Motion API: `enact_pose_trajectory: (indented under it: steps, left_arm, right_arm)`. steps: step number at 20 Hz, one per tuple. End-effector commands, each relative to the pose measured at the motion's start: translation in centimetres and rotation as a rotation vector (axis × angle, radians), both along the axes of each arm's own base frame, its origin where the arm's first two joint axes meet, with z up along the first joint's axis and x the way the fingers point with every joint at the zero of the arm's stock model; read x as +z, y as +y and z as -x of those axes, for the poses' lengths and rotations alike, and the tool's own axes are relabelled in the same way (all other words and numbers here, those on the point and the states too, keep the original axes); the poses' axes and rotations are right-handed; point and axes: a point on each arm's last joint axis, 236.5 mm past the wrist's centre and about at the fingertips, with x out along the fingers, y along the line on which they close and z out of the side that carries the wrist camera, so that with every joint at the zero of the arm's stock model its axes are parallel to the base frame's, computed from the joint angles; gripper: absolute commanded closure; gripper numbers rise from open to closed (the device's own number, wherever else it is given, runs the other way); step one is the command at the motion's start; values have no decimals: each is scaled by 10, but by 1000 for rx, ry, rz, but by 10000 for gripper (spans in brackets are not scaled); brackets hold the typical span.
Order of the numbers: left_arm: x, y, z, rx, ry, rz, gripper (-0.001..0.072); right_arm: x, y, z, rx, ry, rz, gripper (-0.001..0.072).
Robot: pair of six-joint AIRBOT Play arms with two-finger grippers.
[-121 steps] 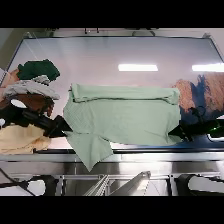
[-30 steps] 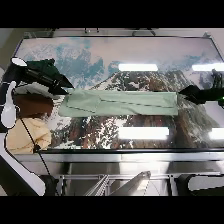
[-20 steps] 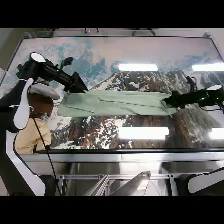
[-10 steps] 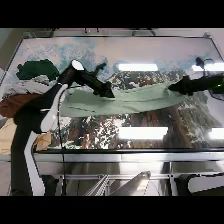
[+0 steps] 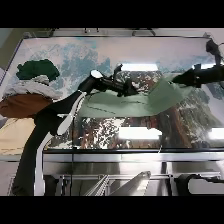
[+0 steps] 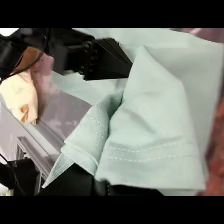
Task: Fold the shirts.
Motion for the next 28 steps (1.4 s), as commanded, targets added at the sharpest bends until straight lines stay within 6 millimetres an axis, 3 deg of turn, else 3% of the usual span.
enact_pose_trajectory:
  steps: [1, 5, 7, 9, 11, 12, 13, 15, 19, 20, 22, 23, 24, 26, 28]
  left_arm:
    - [148, 50, 1, -38, -91, 421, 704]
    - [249, 159, 19, -58, -300, 457, 704]
    - [270, 196, 23, -15, -370, 415, 704]
    - [269, 216, 24, 42, -389, 339, 703]
    - [262, 227, 30, 78, -365, 294, 703]
    - [257, 230, 37, 79, -349, 279, 703]
    - [253, 231, 44, 79, -340, 270, 703]
    - [244, 235, 54, 83, -335, 260, 703]
    - [225, 239, 74, 87, -306, 260, 703]
    - [218, 241, 77, 97, -288, 261, 703]
    - [193, 243, 86, 96, -239, 225, 703]
    - [181, 243, 92, 91, -213, 206, 703]
    - [169, 243, 98, 87, -190, 188, 703]
    - [152, 242, 107, 94, -133, 177, 702]
    - [142, 241, 113, 99, -90, 181, 702]
  right_arm:
    - [7, 84, -27, 7, -106, -5, 696]
    - [-27, 222, -41, 35, -205, 23, 696]
    - [-54, 288, -38, 80, -235, 36, 696]
    - [-84, 346, -25, 160, -230, 35, 693]
    - [-98, 389, -1, 251, -184, -14, 245]
    - [-97, 395, 5, 276, -171, -30, 303]
    - [-95, 388, 8, 300, -162, -25, 539]
    - [-95, 350, -3, 310, -118, 23, 559]
    - [-79, 217, -37, 218, 48, 90, 569]
    - [-77, 180, -41, 189, 82, 113, 604]
    - [-88, 116, -46, 84, 132, 173, 622]
    - [-102, 91, -44, 27, 163, 198, 587]
    - [-122, 69, -41, -37, 204, 214, 444]
    - [-165, 48, -29, -120, 303, 211, 66]
    - [-198, 51, -17, -134, 372, 204, 33]
